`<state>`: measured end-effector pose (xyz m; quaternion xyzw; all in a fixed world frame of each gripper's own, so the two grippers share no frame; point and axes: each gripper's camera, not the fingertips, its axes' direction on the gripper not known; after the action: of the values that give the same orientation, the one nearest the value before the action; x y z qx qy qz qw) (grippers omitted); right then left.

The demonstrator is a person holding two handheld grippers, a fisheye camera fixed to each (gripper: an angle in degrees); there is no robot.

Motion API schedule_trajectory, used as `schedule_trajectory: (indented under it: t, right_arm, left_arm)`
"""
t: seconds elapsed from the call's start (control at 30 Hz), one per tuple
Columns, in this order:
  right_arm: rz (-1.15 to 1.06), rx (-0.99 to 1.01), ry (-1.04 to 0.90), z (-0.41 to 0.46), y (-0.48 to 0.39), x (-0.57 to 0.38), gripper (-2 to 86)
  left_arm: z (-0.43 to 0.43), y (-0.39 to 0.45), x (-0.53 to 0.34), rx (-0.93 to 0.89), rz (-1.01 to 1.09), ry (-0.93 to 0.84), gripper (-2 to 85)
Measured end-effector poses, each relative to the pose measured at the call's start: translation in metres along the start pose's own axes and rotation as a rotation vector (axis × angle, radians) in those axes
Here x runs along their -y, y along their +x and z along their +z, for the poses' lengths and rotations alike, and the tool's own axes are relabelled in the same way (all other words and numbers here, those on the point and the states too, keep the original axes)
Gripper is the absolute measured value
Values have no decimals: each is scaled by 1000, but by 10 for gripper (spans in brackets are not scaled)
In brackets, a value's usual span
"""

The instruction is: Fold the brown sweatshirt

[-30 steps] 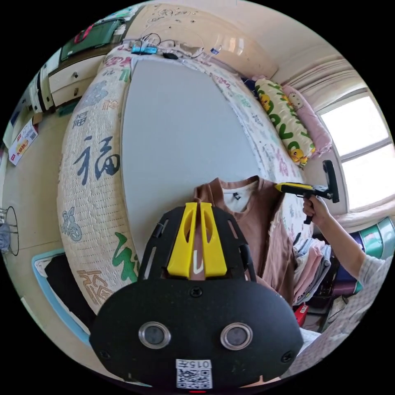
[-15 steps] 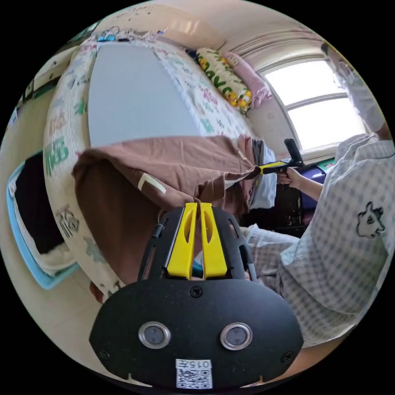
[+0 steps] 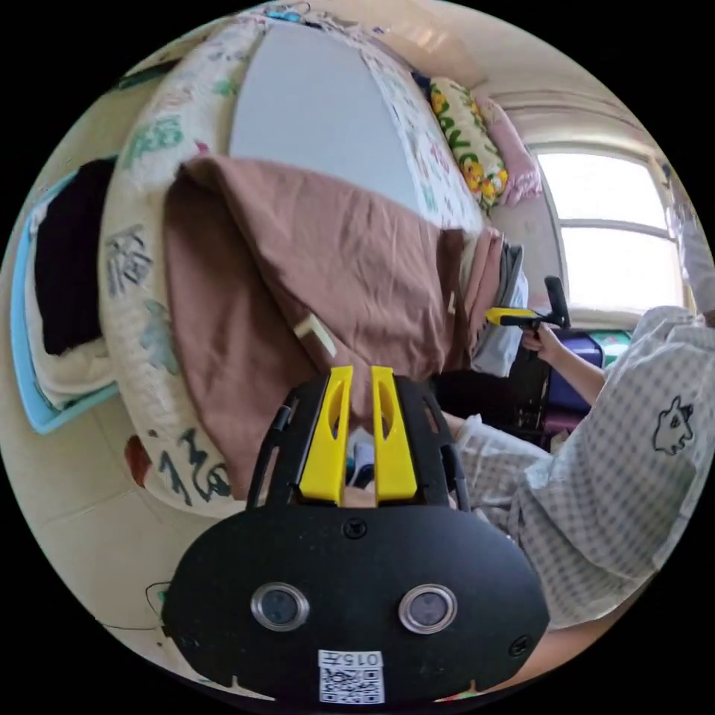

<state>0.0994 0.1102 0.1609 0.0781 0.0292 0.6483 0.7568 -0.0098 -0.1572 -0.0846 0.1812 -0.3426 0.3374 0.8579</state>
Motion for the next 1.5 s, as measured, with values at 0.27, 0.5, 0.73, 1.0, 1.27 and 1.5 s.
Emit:
schedule_trajectory:
  t: [0.27,0.5,0.73,1.0,1.27,1.5]
  right_arm:
    - [58,-459,-22,34,-11,190,173]
    - [75,-459,-326,86,-5,241,117]
    - [61,-425,-247,67,-28,245,35]
    - [31,-482,-4,37,-69,317,44]
    - [-325,-279,94,53,-141,235,76]
    - [-511,-248,-70,144,-195,100,117]
  left_arm:
    - [-13,-60,124,87,-282,232,115]
    - [25,-70,165,146,-331,74,81]
    - [5,-68,179,59,-330,113,12]
    - [-43,-60,240,94,-270,292,8]
    - [-29,-19,231,47,-60,255,44]
    - [59,24,147,2,-168,-6,95]
